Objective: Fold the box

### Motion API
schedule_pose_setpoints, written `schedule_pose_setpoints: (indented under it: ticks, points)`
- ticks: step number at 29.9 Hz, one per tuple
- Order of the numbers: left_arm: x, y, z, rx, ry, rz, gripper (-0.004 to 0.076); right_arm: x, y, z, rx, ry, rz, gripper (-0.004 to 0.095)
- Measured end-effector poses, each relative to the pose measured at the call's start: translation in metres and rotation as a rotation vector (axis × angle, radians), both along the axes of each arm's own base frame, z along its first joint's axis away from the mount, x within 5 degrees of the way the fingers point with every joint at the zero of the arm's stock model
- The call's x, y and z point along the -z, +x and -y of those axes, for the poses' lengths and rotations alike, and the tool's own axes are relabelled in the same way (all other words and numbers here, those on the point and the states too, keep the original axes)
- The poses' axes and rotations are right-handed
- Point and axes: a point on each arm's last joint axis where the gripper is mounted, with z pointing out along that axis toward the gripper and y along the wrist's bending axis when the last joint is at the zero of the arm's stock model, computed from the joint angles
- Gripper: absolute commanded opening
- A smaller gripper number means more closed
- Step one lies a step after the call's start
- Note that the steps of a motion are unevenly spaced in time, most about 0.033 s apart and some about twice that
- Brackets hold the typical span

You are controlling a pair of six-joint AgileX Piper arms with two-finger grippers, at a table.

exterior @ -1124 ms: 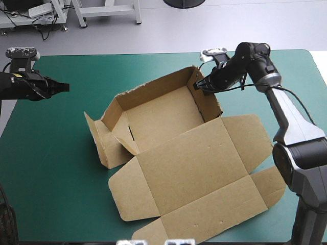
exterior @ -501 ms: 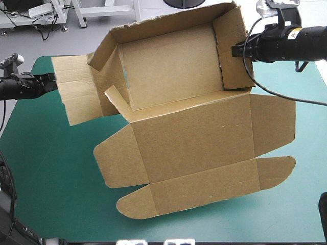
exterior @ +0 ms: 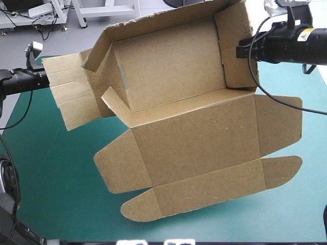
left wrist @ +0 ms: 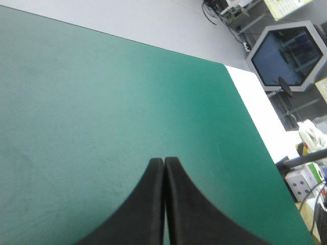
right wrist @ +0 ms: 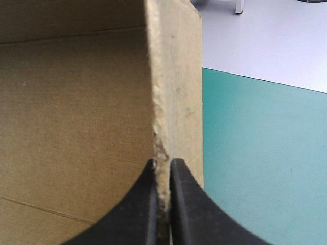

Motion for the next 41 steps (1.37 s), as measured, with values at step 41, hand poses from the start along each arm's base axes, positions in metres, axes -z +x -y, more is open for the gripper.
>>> schedule_pose_setpoints:
  ticks: [41]
  points:
    - [-0.068, -0.046, 0.087, 0.198, -0.133, 0.130, 0.0273, 0.035, 0.072, -0.003, 0.039, 0.042, -0.008, -0.0005]
